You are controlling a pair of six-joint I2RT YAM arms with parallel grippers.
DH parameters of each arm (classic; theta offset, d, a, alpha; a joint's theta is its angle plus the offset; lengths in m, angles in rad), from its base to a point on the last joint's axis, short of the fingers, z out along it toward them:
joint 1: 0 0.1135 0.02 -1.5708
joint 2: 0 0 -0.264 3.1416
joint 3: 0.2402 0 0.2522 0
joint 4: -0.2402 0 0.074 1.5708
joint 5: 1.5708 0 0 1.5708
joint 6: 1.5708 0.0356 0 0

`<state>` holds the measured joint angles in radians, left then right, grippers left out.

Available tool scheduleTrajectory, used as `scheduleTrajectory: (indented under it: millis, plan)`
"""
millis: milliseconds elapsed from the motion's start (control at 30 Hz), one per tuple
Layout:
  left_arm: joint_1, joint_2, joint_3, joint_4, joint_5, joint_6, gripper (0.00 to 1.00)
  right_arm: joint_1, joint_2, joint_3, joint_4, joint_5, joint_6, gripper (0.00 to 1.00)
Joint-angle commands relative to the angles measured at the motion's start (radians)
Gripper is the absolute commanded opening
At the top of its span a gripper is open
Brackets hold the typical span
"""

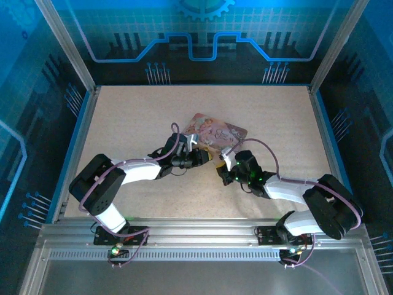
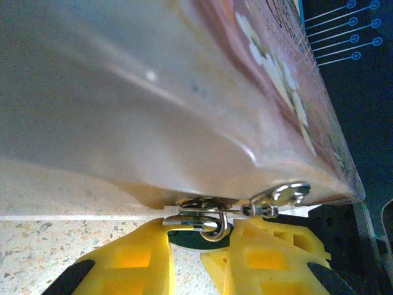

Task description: Unlock the padlock with the key

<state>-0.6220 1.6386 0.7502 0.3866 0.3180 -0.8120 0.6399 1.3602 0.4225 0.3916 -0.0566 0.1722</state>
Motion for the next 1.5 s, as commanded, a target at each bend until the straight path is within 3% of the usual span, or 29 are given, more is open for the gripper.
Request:
scheduleTrajectory:
  millis: [0, 1033, 1467]
  plan:
    - [-0.011, -0.042, 0.025, 0.037, 0.021, 0.0, 0.09, -0.016, 0.006, 0.027, 0.022, 0.002, 0.015, 0.0]
    - [-0.028, -0.02, 0.018, 0.067, 0.004, -0.021, 0.08, -0.002, 0.091, 0.116, 0.027, -0.049, 0.07, 0.0]
    - [-0.029, -0.011, 0.017, 0.075, 0.006, -0.029, 0.08, 0.0, 0.108, 0.15, -0.008, -0.004, 0.091, 0.0]
